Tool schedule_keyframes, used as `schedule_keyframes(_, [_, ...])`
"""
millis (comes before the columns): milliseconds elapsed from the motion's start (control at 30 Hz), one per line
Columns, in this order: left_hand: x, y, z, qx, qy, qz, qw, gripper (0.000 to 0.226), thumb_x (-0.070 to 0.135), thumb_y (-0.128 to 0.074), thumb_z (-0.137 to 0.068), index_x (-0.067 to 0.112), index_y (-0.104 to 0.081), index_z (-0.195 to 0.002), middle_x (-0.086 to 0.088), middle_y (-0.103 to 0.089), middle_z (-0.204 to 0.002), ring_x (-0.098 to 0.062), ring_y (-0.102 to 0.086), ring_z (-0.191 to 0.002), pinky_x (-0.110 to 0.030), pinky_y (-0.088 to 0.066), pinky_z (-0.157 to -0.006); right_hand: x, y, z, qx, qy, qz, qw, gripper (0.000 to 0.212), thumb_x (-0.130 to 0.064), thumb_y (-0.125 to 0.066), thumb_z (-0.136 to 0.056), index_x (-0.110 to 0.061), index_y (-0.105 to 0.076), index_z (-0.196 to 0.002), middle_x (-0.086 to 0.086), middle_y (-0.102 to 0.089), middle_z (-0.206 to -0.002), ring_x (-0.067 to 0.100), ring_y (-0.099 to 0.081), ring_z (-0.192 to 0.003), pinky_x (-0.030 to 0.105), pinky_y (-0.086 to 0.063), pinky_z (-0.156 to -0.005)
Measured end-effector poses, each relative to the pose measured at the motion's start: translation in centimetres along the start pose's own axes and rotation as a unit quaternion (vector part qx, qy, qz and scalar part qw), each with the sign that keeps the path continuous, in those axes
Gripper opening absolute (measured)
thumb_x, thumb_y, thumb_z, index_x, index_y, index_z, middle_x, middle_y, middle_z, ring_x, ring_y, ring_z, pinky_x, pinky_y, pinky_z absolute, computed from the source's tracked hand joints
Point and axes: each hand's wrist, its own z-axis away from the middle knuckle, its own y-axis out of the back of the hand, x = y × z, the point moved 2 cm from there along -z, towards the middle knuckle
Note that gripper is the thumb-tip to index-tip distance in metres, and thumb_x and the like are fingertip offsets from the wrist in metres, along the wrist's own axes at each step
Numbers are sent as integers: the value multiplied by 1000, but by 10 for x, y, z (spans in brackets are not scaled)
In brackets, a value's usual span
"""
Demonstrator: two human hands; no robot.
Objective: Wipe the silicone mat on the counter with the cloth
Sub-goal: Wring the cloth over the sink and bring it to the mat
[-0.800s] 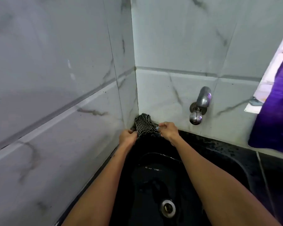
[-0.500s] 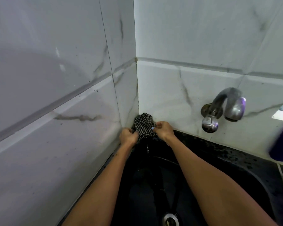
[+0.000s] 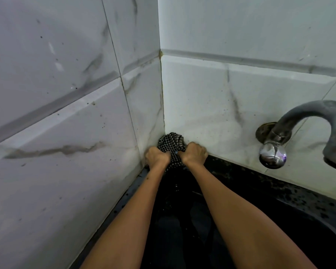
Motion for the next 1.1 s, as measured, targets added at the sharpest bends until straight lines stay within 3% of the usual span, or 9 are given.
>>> schedule_keyframes(167, [-3,-6,0,-1,21,23,1000,50,25,-75,-77,-6,-60,-112,-22,-63,-119,-35,-61,-109,-35,-51,-88,2,1,-2,-30,-48,-60,997,39,-36,-70,-81,-10,-64,-109,11,-61,-122,31,-51,-118,35,-38,-97])
schedule_keyframes(267, [-5,-5,1,-16,46,55,997,48,24,-77,-74,-3,-61,-111,-20,-65,-116,-34,-63,-105,-34,-52,-88,6,3,0,-44,-71,-127,988,33,-35,-69,-78,-12,-67,-101,9,-65,-115,28,-56,-112,35,-37,-94])
schedule_keyframes(400, [-4,1,9,-33,70,144,986,13,16,-71,-71,6,-62,-73,-15,-71,-95,-26,-66,-75,-33,-57,-75,12,11,18,-55,-82,-241,966,27,-42,-68,-72,-15,-67,-77,7,-69,-100,26,-59,-103,35,-40,-94])
schedule_keyframes(500, [-5,8,29,-44,74,193,977,9,17,-70,-69,13,-61,-67,-13,-71,-89,-27,-68,-78,-38,-59,-78,20,22,42,-67,-76,-336,936,23,-34,-70,-70,-12,-68,-75,6,-70,-85,24,-66,-89,34,-53,-83])
schedule_keyframes(600, [-7,15,60,-79,67,238,966,5,12,-64,-71,10,-60,-73,-11,-69,-85,-23,-65,-72,-29,-54,-60,35,34,68,-86,-86,-408,905,25,-25,-68,-69,-5,-68,-84,9,-71,-90,25,-66,-87,39,-55,-82])
schedule_keyframes(767, [-17,28,137,-118,74,311,940,14,14,-67,-77,11,-56,-69,-1,-64,-69,-13,-59,-61,-17,-42,-39,70,62,125,-123,-106,-502,850,4,-8,-60,-74,-8,-63,-77,10,-67,-96,27,-62,-96,39,-50,-86])
schedule_keyframes(833, [-24,30,170,-145,86,323,931,15,19,-70,-79,9,-59,-76,-3,-66,-78,-16,-62,-68,-22,-48,-48,85,76,150,-142,-120,-540,821,9,-5,-59,-75,-8,-64,-81,14,-65,-104,31,-60,-100,42,-50,-89])
schedule_keyframes(933, [-32,29,211,-184,96,330,921,27,19,-69,-83,1,-61,-101,-13,-65,-98,-27,-64,-85,-35,-53,-71,104,95,185,-162,-128,-587,783,21,-3,-53,-76,-4,-63,-95,18,-63,-103,33,-60,-94,38,-50,-72])
schedule_keyframes(1100, [-34,30,276,-239,76,357,900,30,12,-62,-88,-4,-59,-113,-21,-63,-116,-33,-63,-93,-43,-51,-77,141,126,232,-194,-118,-593,773,31,-6,-46,-80,-2,-58,-108,19,-61,-105,28,-59,-80,33,-48,-65])
